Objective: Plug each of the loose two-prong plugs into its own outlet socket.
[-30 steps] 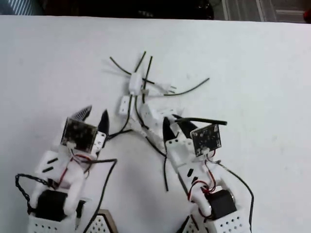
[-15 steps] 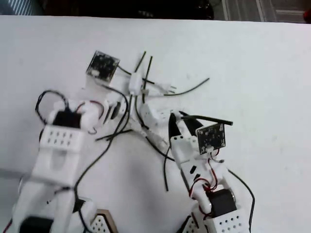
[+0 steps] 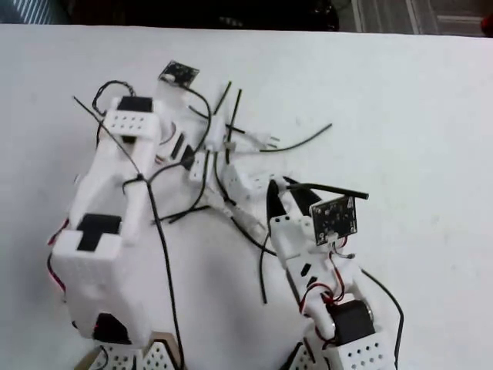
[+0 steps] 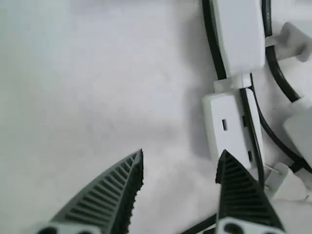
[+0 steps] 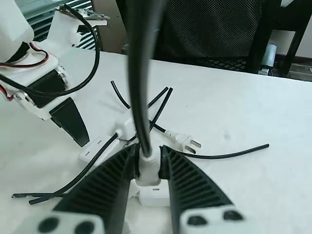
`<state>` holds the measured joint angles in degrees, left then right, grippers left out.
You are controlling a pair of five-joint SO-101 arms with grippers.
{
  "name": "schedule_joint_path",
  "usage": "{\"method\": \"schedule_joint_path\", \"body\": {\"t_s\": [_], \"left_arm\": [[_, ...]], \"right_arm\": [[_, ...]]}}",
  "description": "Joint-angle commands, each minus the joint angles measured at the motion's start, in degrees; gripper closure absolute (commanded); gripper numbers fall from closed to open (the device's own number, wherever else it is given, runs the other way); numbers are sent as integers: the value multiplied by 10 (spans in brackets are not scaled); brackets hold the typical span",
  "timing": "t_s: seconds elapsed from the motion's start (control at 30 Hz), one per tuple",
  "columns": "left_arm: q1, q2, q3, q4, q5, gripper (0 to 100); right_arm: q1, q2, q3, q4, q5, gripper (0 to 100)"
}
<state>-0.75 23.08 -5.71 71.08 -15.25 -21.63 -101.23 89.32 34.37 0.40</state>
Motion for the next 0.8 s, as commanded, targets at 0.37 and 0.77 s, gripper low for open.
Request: {"method": "schedule_joint_path", "body": {"t_s": [0.37,0.77], "left_arm": [[68,116,-154,48,1,748],[78,118,-136,32,2,745]], "right_arm": [[2,7,-3,-11,-1,982],[-15,7,-2,-10,-1,982]]}}
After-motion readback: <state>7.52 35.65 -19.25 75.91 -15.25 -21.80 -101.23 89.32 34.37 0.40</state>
